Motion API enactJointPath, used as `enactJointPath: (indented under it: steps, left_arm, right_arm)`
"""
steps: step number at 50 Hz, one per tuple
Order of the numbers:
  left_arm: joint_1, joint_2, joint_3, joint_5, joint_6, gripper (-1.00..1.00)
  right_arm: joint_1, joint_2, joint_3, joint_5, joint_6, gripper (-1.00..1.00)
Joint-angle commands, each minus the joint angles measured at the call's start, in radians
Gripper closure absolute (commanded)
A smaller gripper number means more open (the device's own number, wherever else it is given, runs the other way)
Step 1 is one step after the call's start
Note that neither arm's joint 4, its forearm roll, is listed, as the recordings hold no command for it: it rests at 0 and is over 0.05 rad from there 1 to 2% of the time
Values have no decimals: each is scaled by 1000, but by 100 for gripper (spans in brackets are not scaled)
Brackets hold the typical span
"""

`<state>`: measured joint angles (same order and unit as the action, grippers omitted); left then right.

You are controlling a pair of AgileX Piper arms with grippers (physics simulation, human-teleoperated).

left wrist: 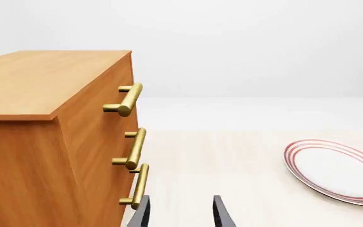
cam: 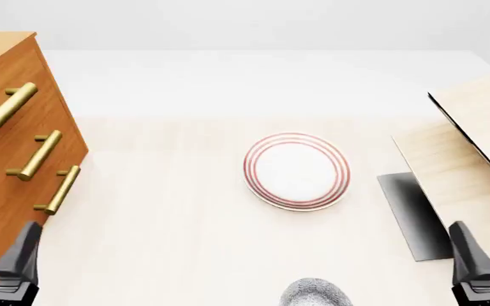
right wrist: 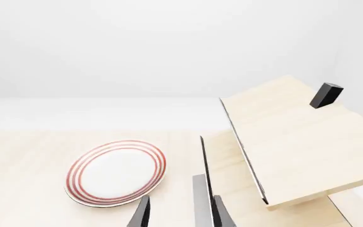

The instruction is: Open the top drawer of the cabinet and put the bowl in it.

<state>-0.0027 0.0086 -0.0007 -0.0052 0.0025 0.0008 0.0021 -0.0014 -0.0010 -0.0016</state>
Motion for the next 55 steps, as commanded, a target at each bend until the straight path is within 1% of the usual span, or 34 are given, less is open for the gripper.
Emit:
enactJointPath:
  steps: [1, 6, 9, 11, 12, 14, 15, 17, 18, 22, 23, 24, 25, 26, 27, 29, 30, 31, 32, 36, 37, 38, 39, 40, 41, 42, 43, 44, 45, 49, 52, 53, 54, 55]
  left_arm:
    - [-6, 14, -3, -5, -1, -100]
    - [-15, 0, -6, 7, -32, -100]
    - [-17, -5, -10, 11, -24, -100]
    - [-49, -8, -18, -2, -17, -100]
    - [-38, -8, -22, 14, 8, -100]
    - [-38, -8, -22, 14, 8, -100]
    - [-38, -8, -36, 16, -9, -100]
    - [-56, 3, -29, 34, -19, -100]
    - [-81, -4, -29, 36, 8, -100]
    - [-81, -2, -50, 45, 8, -100]
    - [-88, 13, -54, 42, 8, -100]
    - [-82, 80, -57, 5, -7, -100]
    - [-88, 102, -63, -11, -6, -100]
    - [-129, 76, -74, 8, 9, -100]
    - [-102, 87, -87, 14, 6, -100]
    - [-139, 199, -99, -48, 16, -100]
    - [-126, 200, -115, -38, -5, -100]
    - [-166, 228, -128, -44, 6, -100]
    - [-154, 213, -141, -28, 49, -100]
    - [-165, 228, -176, -3, 39, -100]
    - [-165, 234, -188, 2, 49, -100]
    - [-151, 232, -198, 6, 90, -100]
    - [-140, 234, -213, 13, 89, -100]
    - [-132, 244, -225, 15, 113, -100]
    - [-137, 224, -233, 23, 162, -100]
    - [-146, 219, -246, 36, 152, -100]
    - [-135, 223, -266, 55, 163, -100]
    - [-130, 220, -275, 63, 191, -100]
    - [-130, 220, -275, 64, 192, -100]
    - [-106, 175, -319, 115, 294, -100]
    - [-112, 146, -372, 157, 349, -100]
    - [-137, 179, -421, 187, 300, -100]
    - [-131, 185, -436, 193, 316, -100]
    - [-136, 165, -440, 192, 392, -100]
  right_arm:
    - [2, 3, -2, -1, 0, -100]
    - [2, 2, -2, 0, -2, -100]
    - [2, 1, -2, 0, -2, -100]
    - [2, 1, -2, 1, -1, -100]
    - [2, 1, -2, 1, -1, -100]
    - [2, 1, -2, 1, -2, -100]
    - [2, 0, -2, 1, -1, -100]
    - [2, 0, -2, 1, -1, -100]
    - [2, 1, -2, 1, -1, -100]
    - [2, 0, -2, 1, -2, -100]
    - [2, 1, -2, 1, -1, -100]
    - [2, 0, -2, 1, -2, -100]
    - [3, 0, -2, 1, -2, -100]
    - [2, 1, -2, 1, -2, -100]
    - [2, 0, -2, 1, -2, -100]
    - [2, 0, -2, 1, -2, -100]
    - [2, 0, -2, 1, -1, -100]
    - [2, 1, -2, 1, -2, -100]
    - [2, 0, -2, 1, -2, -100]
    - [2, 0, -2, 1, -2, -100]
    - [2, 1, -2, 1, -2, -100]
    - [2, 1, -2, 1, -2, -100]
    - [2, 0, -2, 1, -2, -100]
    - [2, 1, -2, 1, -2, -100]
    - [3, 0, -2, 1, -2, -100]
    - [2, 0, -2, 1, -2, -100]
    - [2, 0, -2, 1, -2, -100]
    - [2, 1, -2, 1, -1, -100]
    - [2, 1, -2, 1, -1, -100]
    - [3, 1, -2, 1, -2, -100]
    - [2, 1, -2, 1, -2, -100]
    - [3, 0, -2, 1, -1, -100]
    - [2, 1, -2, 1, -1, -100]
    - [2, 0, -2, 1, -2, -100]
